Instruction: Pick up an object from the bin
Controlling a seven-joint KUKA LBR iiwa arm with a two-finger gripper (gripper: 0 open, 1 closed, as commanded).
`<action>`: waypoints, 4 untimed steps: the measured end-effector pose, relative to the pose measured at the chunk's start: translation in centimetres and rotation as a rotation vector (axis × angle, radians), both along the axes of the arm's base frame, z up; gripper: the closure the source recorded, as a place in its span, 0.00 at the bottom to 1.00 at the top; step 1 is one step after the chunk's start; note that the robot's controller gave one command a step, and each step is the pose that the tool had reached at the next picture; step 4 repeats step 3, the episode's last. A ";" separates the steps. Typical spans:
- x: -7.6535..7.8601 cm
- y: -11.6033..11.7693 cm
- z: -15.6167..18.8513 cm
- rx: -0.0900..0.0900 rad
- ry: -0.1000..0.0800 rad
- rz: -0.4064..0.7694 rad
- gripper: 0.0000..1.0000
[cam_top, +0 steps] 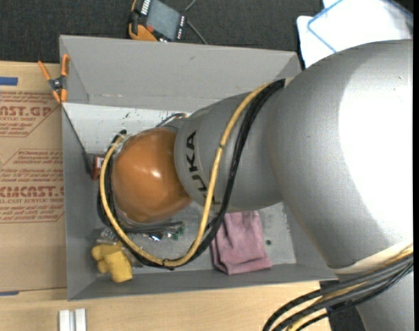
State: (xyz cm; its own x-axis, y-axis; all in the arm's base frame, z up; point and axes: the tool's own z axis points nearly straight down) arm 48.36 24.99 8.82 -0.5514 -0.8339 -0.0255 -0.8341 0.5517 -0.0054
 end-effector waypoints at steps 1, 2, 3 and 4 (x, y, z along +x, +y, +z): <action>-0.1 0.1 4.5 0.002 0.000 0.000 1.00; -0.2 0.0 6.1 0.000 0.005 -0.001 1.00; -0.2 0.2 7.3 0.003 0.002 -0.001 1.00; -0.2 0.2 7.3 0.003 0.002 -0.001 1.00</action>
Offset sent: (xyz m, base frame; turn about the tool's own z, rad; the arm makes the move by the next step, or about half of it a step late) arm -0.0021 -0.0006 0.0611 0.0002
